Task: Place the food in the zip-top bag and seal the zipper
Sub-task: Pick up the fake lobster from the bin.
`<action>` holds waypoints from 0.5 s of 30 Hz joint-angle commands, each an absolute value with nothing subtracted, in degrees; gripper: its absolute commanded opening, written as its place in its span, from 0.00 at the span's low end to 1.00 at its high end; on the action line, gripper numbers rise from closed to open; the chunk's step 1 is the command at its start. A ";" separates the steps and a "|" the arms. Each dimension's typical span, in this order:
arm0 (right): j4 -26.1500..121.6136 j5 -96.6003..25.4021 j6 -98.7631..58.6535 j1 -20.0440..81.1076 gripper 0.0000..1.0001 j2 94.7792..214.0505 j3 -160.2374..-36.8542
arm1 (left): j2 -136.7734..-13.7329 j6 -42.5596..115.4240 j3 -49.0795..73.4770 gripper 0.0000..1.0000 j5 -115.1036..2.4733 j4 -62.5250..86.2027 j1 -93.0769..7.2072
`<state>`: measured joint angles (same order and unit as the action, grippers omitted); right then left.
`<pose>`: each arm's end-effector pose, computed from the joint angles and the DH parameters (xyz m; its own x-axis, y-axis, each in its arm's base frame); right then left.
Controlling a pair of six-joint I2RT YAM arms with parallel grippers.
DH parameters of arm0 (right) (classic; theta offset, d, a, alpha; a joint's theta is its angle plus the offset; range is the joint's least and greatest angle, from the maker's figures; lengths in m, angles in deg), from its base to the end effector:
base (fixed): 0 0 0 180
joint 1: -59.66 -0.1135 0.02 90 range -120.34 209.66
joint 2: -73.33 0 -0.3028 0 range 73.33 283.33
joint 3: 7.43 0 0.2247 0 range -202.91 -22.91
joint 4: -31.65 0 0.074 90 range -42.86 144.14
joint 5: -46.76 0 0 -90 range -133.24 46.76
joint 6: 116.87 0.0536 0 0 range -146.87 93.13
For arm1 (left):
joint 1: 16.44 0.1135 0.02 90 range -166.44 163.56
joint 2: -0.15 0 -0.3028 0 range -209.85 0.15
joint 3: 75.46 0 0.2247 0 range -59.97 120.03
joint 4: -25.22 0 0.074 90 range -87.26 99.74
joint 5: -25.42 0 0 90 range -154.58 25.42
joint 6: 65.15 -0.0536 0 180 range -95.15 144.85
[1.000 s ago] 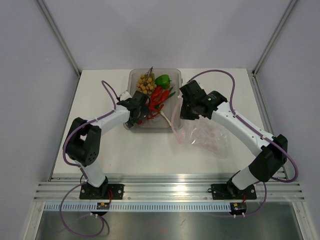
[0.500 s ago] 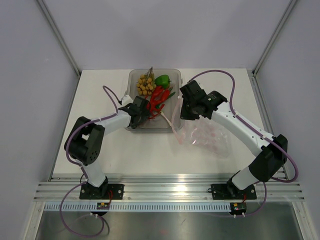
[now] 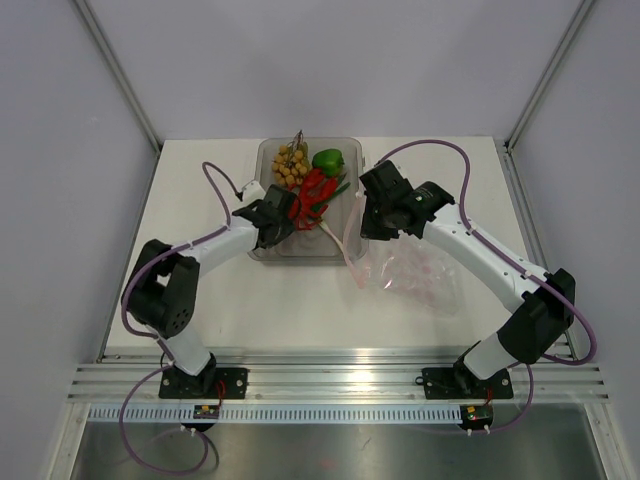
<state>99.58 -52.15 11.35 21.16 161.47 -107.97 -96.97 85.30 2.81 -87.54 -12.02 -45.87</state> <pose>0.2411 0.1812 0.3597 -0.8449 0.1089 -0.5237 -0.0301 0.9678 0.2498 0.3055 -0.1484 0.2390 -0.5852 -0.5896 -0.5568 -0.4991 0.8030 -0.3257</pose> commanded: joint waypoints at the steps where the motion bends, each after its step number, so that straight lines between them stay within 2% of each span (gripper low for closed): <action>1: 99.43 -52.91 11.19 21.34 0.00 159.20 -109.57 | -91.70 80.85 8.40 0.00 -91.12 -17.93 -45.97; 8: 98.56 -53.26 11.28 21.34 0.00 158.68 -108.61 | -83.71 71.90 15.43 0.00 -89.02 -31.29 -46.05; 15: 96.97 -52.82 11.28 21.34 0.00 159.29 -108.52 | -76.06 64.24 18.69 0.00 -83.84 -34.74 -46.05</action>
